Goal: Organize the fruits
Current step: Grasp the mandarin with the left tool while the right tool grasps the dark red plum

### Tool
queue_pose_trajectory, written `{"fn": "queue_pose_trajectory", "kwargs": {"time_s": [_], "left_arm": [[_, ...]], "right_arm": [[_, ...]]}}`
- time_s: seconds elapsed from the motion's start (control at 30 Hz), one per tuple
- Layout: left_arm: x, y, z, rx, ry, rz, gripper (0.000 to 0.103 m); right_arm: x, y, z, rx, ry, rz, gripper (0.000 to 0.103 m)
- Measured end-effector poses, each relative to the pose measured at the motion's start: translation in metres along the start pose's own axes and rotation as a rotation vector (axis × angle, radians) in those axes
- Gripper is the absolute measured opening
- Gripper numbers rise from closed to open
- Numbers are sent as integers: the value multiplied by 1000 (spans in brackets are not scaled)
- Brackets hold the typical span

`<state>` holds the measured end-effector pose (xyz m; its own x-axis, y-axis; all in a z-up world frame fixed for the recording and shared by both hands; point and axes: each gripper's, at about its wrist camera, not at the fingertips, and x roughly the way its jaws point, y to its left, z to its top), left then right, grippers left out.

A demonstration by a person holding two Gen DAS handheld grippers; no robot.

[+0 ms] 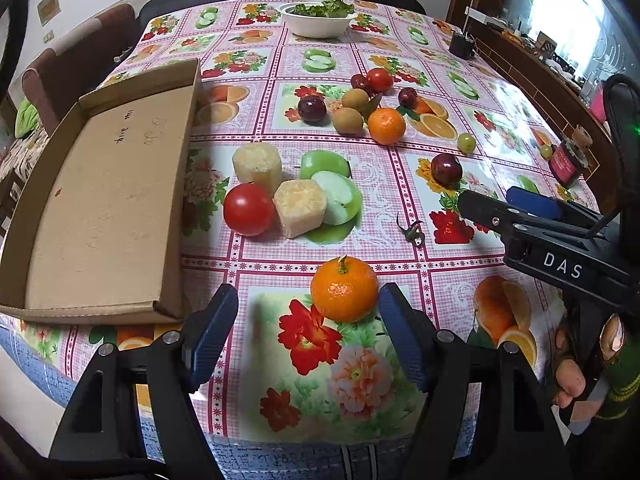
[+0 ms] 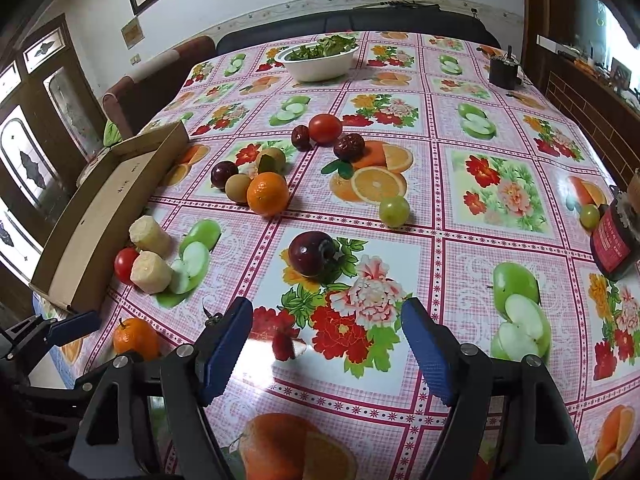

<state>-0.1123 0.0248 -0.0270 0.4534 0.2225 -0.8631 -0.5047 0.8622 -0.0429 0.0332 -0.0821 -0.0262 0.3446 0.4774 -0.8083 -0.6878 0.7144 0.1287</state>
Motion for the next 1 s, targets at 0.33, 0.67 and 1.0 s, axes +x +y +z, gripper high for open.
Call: {"fn": "queue_pose_trajectory", "kwargs": {"time_s": [0.33,0.67,1.0], "left_arm": [[-6,16,1,-30,-30,-29,75],[16,-3,3,-6,27,-70,61],[13,-10,2,31,-4,-45,34]], "right_arm": [[6,2,3,-3,21,18,68],[22,2,11,-5,28,25,57],[36,9,24,-37,21,11,30]]}}
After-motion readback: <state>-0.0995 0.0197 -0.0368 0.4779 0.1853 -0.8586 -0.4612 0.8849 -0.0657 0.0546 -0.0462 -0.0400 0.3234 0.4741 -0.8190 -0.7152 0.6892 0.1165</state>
